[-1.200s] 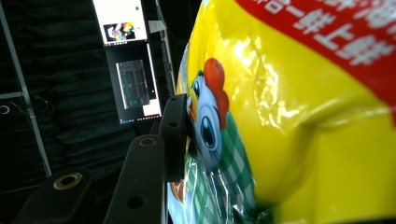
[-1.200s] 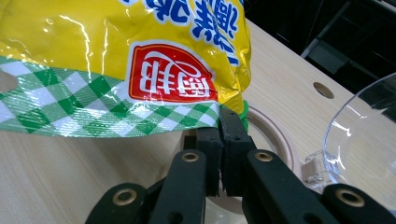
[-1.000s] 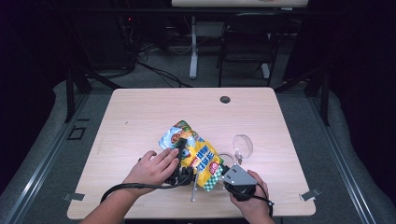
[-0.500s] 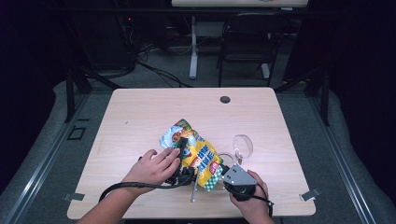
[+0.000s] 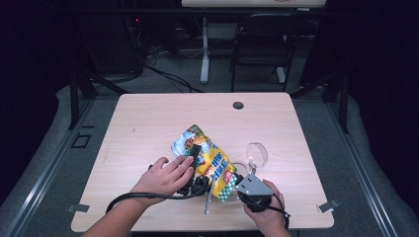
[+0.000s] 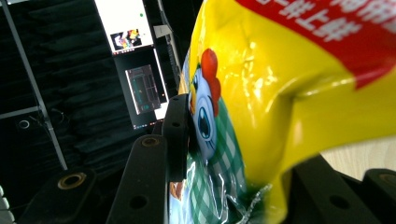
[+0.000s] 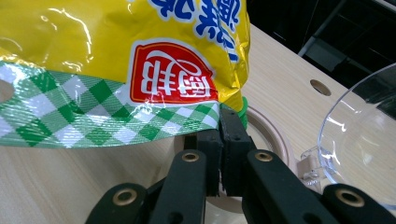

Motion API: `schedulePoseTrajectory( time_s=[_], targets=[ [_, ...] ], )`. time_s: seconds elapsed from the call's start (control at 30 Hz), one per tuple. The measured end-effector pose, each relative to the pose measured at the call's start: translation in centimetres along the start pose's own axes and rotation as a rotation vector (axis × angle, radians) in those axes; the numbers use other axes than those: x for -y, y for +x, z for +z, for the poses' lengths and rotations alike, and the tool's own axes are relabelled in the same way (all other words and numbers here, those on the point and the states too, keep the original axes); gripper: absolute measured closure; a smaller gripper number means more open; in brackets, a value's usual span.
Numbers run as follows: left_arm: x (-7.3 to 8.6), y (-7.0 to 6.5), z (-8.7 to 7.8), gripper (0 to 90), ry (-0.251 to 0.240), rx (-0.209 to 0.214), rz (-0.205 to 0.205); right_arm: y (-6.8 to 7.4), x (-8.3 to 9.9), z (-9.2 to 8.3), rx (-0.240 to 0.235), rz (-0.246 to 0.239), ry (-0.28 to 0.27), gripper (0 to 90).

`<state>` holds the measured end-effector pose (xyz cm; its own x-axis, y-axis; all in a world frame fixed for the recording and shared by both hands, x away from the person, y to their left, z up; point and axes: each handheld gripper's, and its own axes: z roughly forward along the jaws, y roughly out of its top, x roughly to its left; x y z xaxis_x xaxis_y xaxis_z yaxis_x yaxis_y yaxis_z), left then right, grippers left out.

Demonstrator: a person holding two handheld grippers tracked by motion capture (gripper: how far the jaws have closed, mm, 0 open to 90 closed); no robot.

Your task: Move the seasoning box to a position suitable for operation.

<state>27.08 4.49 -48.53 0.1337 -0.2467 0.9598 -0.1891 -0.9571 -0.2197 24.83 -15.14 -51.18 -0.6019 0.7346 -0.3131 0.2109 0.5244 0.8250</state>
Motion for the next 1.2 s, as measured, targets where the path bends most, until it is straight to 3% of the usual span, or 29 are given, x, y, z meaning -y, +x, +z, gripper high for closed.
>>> schedulePoseTrajectory(
  time_s=[0.57, 0.9, 1.2],
  targets=[
    [-0.07, 0.16, -0.11, 68.3, -0.002, 0.001, 0.009, -0.04, 0.02, 0.17, -0.001, -0.002, 0.007, 88.8],
    [-0.14, 0.45, -0.10, 68.4, 0.004, 0.027, 0.010, -0.14, 0.05, 0.22, -0.007, 0.007, 0.006, 88.9],
    [-0.36, 0.76, -0.12, 68.7, -0.001, 0.018, 0.026, -0.33, 0.13, 0.19, -0.008, 0.023, 0.002, 88.9]
  ],
)
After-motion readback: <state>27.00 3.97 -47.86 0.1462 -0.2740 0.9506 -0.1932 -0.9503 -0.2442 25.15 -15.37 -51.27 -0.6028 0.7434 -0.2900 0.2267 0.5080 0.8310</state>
